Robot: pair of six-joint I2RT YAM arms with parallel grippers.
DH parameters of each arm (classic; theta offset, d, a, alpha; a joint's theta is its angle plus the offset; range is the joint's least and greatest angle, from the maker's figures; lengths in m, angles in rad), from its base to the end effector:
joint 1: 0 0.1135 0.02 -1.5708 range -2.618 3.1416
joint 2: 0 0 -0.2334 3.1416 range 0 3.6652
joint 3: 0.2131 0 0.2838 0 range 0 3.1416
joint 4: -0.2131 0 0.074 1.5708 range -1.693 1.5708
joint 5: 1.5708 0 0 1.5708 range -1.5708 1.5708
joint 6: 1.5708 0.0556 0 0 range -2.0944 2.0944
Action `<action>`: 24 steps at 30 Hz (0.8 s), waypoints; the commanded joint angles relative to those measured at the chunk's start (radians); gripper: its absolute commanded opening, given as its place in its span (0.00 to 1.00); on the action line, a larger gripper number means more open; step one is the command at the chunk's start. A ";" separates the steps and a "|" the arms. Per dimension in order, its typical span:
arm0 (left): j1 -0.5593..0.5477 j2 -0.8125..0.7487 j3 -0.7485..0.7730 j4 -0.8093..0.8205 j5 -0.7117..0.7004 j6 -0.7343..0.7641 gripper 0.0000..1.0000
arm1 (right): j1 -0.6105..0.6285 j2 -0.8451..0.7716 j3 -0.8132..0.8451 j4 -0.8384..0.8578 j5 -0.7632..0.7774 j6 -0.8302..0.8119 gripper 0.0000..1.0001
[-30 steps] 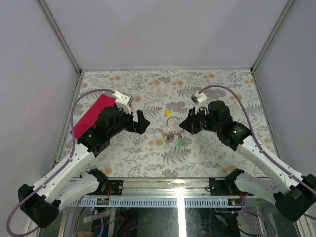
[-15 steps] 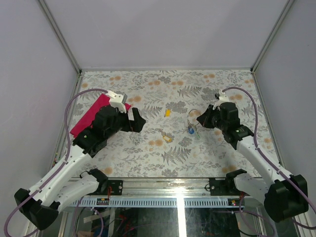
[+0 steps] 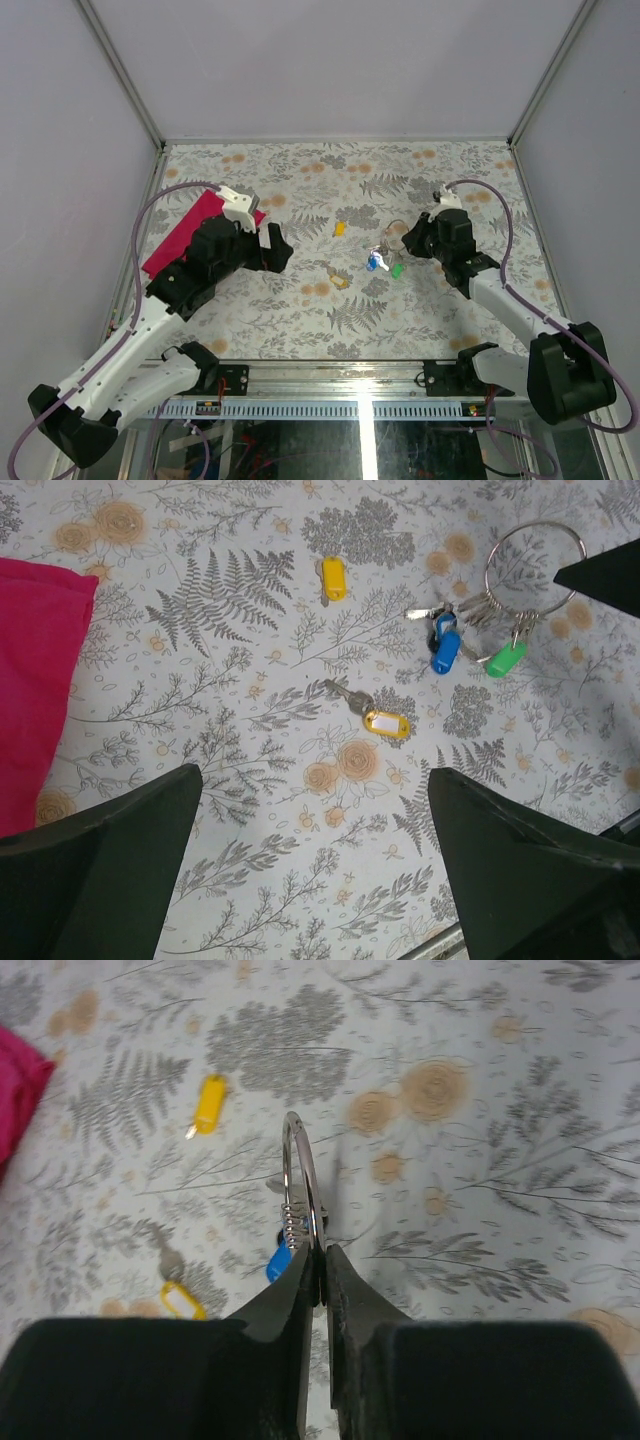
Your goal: Put the keys on the keyring
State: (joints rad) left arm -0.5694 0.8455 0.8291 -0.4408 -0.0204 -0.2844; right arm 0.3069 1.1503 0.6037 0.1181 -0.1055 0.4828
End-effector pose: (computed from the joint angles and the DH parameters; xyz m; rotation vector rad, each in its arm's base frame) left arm 0.2194 -0.1391 0.2864 0.2806 2.0478 -0.5135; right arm 0.2942 0.0994 0.1799 0.1107 2.0467 0.6062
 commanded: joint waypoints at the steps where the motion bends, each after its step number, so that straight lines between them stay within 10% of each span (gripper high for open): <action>1: 0.005 -0.028 -0.007 -0.035 0.021 0.039 1.00 | -0.045 0.037 -0.002 0.120 0.169 0.024 0.12; 11: 0.005 -0.051 -0.015 -0.066 -0.013 0.054 1.00 | -0.139 0.201 0.080 0.142 0.159 0.006 0.15; 24: 0.039 -0.040 0.001 -0.096 -0.049 0.045 1.00 | -0.284 0.320 0.197 0.142 0.059 0.047 0.41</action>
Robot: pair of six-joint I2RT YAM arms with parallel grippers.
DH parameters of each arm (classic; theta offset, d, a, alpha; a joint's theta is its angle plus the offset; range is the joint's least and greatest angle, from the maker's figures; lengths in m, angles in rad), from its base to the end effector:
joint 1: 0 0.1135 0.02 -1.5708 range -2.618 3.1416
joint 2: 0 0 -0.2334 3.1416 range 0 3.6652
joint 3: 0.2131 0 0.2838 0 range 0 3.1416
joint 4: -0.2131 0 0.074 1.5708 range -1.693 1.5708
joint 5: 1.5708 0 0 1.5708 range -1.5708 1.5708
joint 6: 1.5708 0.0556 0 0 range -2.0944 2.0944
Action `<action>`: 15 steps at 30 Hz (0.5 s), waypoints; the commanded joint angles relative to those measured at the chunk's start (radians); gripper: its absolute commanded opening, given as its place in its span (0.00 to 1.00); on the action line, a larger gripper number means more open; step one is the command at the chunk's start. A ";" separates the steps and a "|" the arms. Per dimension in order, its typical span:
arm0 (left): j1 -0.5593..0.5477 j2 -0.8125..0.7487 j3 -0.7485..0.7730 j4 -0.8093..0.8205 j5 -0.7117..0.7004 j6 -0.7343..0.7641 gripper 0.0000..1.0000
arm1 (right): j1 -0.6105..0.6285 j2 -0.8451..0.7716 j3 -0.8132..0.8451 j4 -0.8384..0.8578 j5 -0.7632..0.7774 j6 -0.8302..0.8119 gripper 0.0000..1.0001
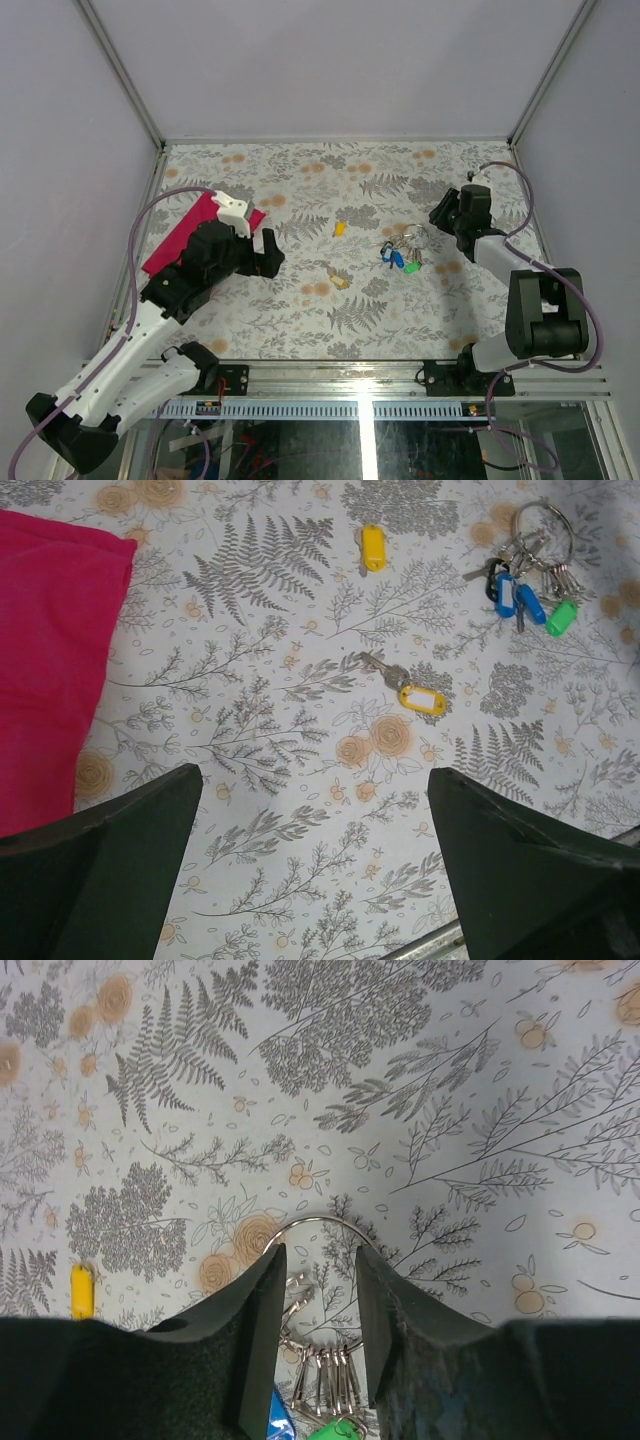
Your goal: Put the keys on the keyring
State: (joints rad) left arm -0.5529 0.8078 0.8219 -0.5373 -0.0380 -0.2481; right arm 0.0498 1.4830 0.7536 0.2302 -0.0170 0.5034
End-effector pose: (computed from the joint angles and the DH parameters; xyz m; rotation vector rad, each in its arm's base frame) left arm 0.2117 -0.1281 0.2814 0.2995 2.1034 -0.4413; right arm 0.3596 0.0189 0.1439 0.4596 2.0382 0.3558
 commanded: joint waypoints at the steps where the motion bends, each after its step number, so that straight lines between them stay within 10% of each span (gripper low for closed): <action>1: 0.026 0.000 0.010 0.002 -0.036 0.003 1.00 | -0.035 -0.028 0.047 0.018 -0.030 0.038 0.42; 9: 0.036 0.132 0.116 -0.097 0.026 -0.027 1.00 | -0.045 -0.256 0.071 -0.186 -0.184 0.045 0.57; 13: 0.035 0.138 0.118 -0.098 -0.066 -0.136 1.00 | -0.045 -0.460 0.003 -0.218 -0.221 0.073 0.97; 15: 0.036 0.125 0.111 -0.085 -0.077 -0.176 1.00 | -0.045 -0.554 -0.020 -0.263 -0.225 0.137 0.99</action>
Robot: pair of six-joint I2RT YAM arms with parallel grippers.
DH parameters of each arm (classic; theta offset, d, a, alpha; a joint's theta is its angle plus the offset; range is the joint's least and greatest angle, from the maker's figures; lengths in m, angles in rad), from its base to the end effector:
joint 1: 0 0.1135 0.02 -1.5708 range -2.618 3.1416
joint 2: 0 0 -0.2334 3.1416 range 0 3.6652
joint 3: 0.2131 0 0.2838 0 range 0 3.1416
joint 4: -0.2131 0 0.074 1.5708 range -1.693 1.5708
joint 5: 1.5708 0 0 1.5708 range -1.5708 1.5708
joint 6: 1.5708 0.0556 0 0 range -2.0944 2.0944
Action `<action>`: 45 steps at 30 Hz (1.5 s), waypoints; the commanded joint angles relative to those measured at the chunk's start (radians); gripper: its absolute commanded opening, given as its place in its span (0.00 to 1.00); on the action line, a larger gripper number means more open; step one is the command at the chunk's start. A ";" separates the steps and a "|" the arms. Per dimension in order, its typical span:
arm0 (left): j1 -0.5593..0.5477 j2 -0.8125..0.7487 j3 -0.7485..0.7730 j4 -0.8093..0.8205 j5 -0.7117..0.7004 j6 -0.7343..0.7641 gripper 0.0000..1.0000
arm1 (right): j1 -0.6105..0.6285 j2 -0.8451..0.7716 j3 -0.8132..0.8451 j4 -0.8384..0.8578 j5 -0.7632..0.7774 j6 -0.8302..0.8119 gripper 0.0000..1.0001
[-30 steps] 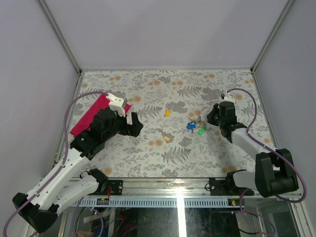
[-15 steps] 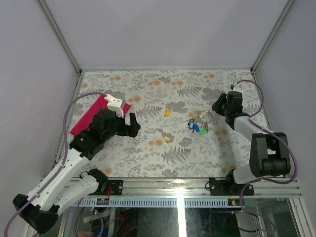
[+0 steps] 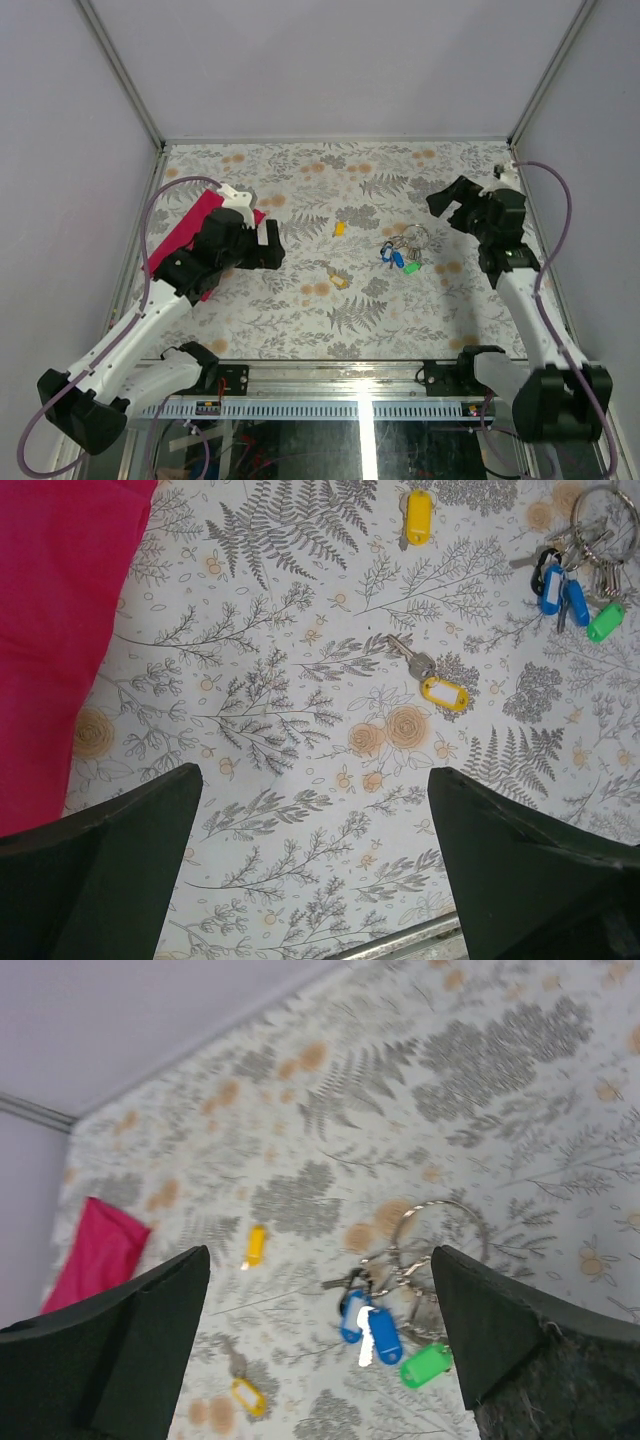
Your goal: Put the keys on the keyring
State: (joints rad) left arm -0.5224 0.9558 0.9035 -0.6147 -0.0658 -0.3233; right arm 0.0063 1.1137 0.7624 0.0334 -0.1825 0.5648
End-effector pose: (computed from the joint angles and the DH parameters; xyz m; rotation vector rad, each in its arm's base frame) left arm 0.2334 -0.1302 0.2695 0.1890 2.2563 -0.3830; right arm 0.3202 0.0121 0.2436 0.4066 1.8789 0.5594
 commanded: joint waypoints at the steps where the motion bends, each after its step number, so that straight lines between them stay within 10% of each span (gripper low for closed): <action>1: 0.005 -0.031 0.025 0.002 -0.049 -0.115 1.00 | 0.000 -0.225 -0.035 -0.086 -0.084 0.093 0.99; 16: 0.005 -0.208 -0.064 0.098 -0.112 -0.138 1.00 | 0.008 -0.336 0.299 -0.683 -0.197 -0.155 0.99; 26: 0.005 -0.226 0.000 -0.060 -0.139 -0.083 1.00 | 0.567 -0.268 0.460 -0.877 0.149 -0.440 0.99; 45: 0.006 -0.668 -0.167 0.042 -0.255 -0.033 1.00 | 0.699 -0.907 -0.054 -0.434 0.561 -0.342 0.99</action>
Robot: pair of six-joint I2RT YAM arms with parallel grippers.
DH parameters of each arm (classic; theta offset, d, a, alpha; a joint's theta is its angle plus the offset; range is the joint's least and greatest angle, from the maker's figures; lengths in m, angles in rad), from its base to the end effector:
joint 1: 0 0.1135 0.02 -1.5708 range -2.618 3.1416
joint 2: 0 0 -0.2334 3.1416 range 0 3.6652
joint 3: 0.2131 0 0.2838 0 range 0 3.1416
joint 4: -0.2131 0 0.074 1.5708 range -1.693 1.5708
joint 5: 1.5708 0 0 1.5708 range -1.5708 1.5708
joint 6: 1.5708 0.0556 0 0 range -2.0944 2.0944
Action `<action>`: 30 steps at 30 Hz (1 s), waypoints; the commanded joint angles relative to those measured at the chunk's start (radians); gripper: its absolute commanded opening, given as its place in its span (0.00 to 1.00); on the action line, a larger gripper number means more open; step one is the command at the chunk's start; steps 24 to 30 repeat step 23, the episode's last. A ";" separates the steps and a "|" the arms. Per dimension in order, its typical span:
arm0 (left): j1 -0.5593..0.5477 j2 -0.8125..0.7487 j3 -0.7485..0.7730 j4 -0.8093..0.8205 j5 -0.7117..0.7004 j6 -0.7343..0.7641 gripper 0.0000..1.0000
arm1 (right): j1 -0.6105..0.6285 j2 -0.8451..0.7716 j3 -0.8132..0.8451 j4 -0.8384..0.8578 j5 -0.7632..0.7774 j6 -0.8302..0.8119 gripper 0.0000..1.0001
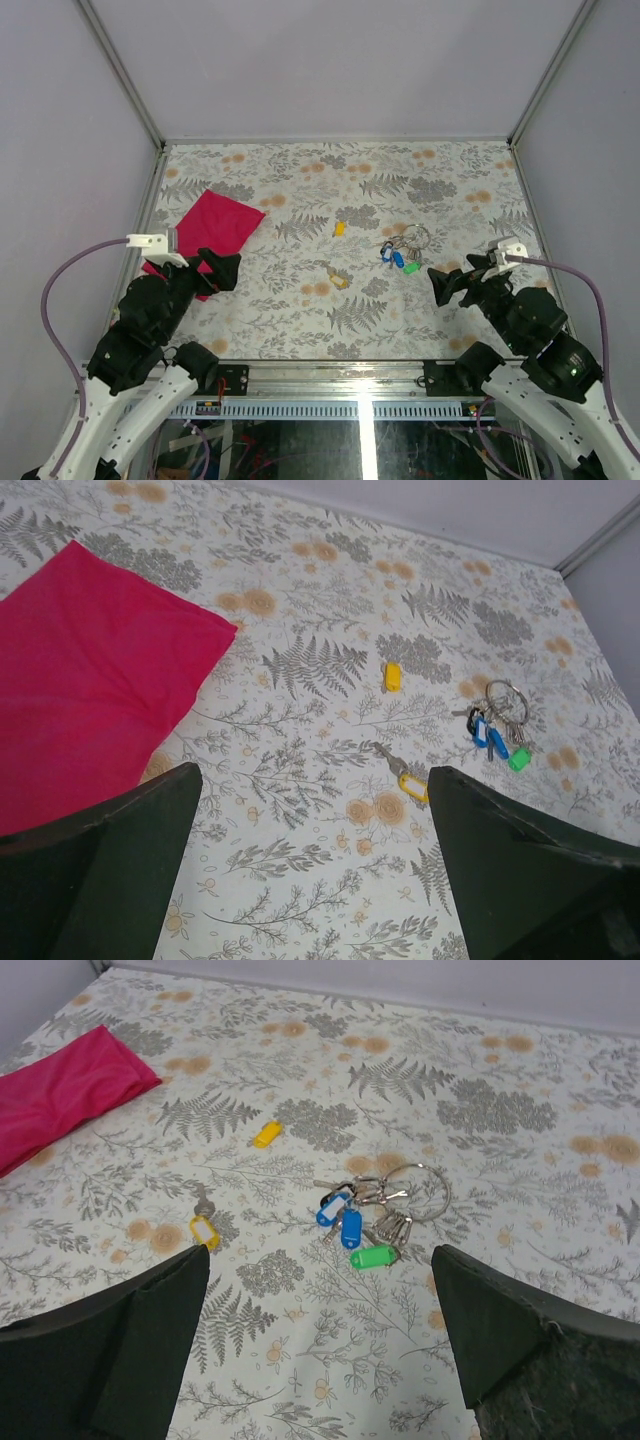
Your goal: Put the keys on the keyring
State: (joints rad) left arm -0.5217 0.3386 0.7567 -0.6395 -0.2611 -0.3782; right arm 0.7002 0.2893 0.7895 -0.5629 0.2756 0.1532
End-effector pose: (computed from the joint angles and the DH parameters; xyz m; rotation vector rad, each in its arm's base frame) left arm 0.1403 -0.0641 0.3305 -0.0593 1.8024 -0.4119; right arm 0.1154 0.0775 0.3578 -0.2365 1.6313 0.4290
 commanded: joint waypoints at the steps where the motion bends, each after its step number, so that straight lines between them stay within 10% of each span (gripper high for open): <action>1: 0.005 -0.059 -0.021 0.058 -0.064 0.025 1.00 | 0.005 -0.100 -0.099 0.165 0.115 0.077 0.99; 30: 0.001 -0.123 -0.039 0.034 -0.155 -0.023 1.00 | 0.005 0.002 -0.094 0.076 0.301 0.186 0.99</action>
